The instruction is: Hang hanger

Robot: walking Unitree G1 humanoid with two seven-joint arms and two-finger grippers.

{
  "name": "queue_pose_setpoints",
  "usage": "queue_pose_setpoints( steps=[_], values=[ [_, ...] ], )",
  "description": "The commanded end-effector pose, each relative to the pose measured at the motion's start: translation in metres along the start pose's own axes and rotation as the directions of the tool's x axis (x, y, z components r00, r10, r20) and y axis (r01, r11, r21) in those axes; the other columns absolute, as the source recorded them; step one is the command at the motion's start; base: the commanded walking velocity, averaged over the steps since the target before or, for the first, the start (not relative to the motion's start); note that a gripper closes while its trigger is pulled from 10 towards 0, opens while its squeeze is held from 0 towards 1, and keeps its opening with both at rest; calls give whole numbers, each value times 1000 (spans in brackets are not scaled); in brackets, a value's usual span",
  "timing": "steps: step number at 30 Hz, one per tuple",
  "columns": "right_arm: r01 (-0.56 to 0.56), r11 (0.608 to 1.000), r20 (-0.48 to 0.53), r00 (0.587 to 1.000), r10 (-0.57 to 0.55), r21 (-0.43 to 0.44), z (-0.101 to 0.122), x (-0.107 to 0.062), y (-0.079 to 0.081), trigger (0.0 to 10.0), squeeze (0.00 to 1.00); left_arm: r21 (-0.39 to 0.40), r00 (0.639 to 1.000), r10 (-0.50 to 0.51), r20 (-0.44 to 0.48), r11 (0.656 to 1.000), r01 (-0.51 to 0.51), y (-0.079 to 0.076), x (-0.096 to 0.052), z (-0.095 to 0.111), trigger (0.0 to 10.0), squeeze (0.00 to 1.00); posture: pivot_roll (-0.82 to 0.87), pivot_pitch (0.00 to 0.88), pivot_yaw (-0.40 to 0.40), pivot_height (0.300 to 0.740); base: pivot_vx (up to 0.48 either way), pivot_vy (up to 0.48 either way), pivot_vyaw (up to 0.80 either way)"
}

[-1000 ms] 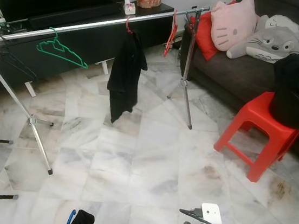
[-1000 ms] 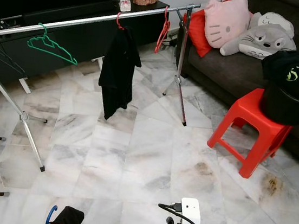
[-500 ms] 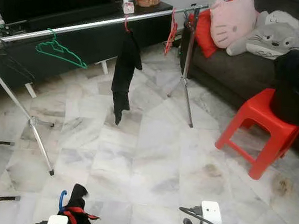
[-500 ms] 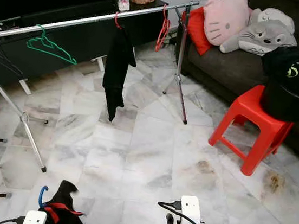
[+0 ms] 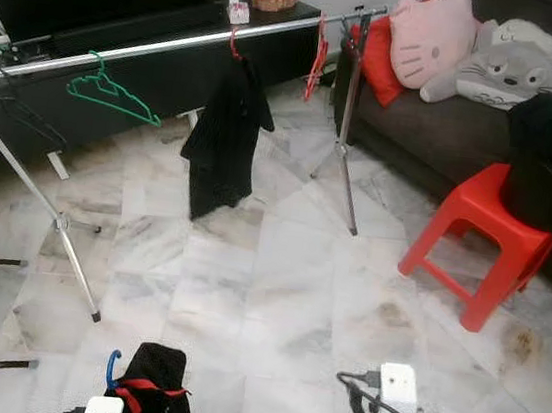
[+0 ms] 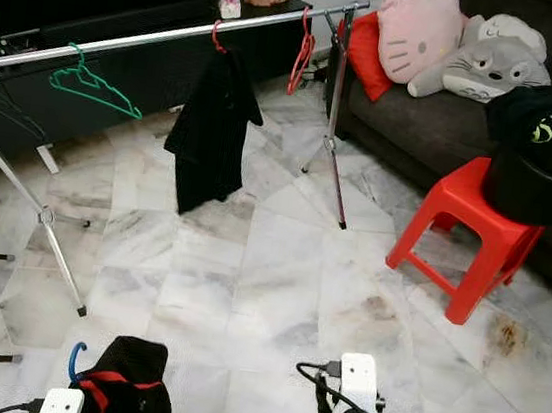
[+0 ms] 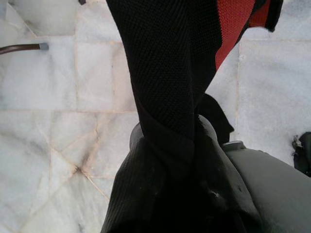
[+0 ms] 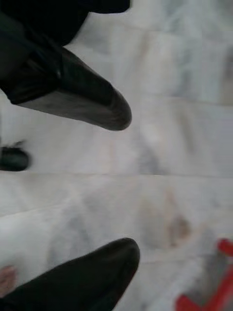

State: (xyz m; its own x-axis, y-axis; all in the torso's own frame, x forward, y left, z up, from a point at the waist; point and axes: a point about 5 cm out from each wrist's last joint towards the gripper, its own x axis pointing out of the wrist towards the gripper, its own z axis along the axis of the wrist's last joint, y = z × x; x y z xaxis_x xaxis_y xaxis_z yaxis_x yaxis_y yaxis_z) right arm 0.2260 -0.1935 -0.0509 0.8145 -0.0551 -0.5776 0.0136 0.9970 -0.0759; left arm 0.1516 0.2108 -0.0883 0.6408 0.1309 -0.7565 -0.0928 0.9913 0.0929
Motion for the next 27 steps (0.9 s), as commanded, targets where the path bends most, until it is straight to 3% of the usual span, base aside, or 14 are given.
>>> queue_pose_setpoints(
  steps=[1, 4, 5, 6, 7, 8, 9, 15, 27],
  values=[
    [-11, 1000, 61, 998, 9, 18, 4, -1, 4, 10000, 0, -6, 999, 25, 24, 1000, -25, 8, 0, 3, 10000, 0, -161, 3, 102, 732, 0, 0, 0],
    [-14, 1000, 96, 995, 16, -27, 8, -1, 4, 10000, 0, -3, 999, 24, 30, 1000, -24, 7, 0, 4, 10000, 0, -161, 3, 102, 732, 0, 0, 0],
    [-12, 999, 204, 979, 19, -35, 34, 4, -2, 10000, 0, -3, 999, 25, 41, 1000, -25, 5, 1, 6, 10000, 0, -161, 3, 102, 732, 0, 0, 0],
    [-29, 1000, 325, 945, 23, 12, 58, 5, -6, 4706, 0, -5, 999, 26, 47, 1000, -26, 5, 1, 7, 10000, 0, -161, 3, 102, 732, 0, 0, 0],
    [-43, 998, 409, 912, 23, 41, 75, 5, -9, 1098, 0, -7, 998, 26, 51, 1000, -26, 5, 1, 8, 10000, 0, -161, 3, 102, 732, 0, 0, 0],
    [-14, 1000, 420, 907, 14, -3, 82, 5, -14, 1098, 0, -10, 998, 28, 57, 1000, -27, 5, 1, 9, 10000, 0, -152, 1, 94, 732, 0, 0, 0],
    [2, 1000, 407, 913, 10, -29, 81, 5, -14, 0, 0, -11, 998, 28, 59, 1000, -28, 5, 1, 9, 10000, 0, -153, 1, 94, 732, 0, 0, 0],
    [-4, 999, 454, 891, 21, -39, 86, 2, -8, 0, 0, -5, 998, 27, 62, 1000, -26, 5, 1, 9, 10000, 0, -158, 1, 97, 732, 0, 0, 0],
    [-35, 997, 464, 884, 60, -62, 91, 0, -8, 0, 0, -2, 995, 36, 96, 999, -36, 7, 2, 16, 10000, 0, -160, 0, 92, 732, 0, 0, 0]
  ],
)
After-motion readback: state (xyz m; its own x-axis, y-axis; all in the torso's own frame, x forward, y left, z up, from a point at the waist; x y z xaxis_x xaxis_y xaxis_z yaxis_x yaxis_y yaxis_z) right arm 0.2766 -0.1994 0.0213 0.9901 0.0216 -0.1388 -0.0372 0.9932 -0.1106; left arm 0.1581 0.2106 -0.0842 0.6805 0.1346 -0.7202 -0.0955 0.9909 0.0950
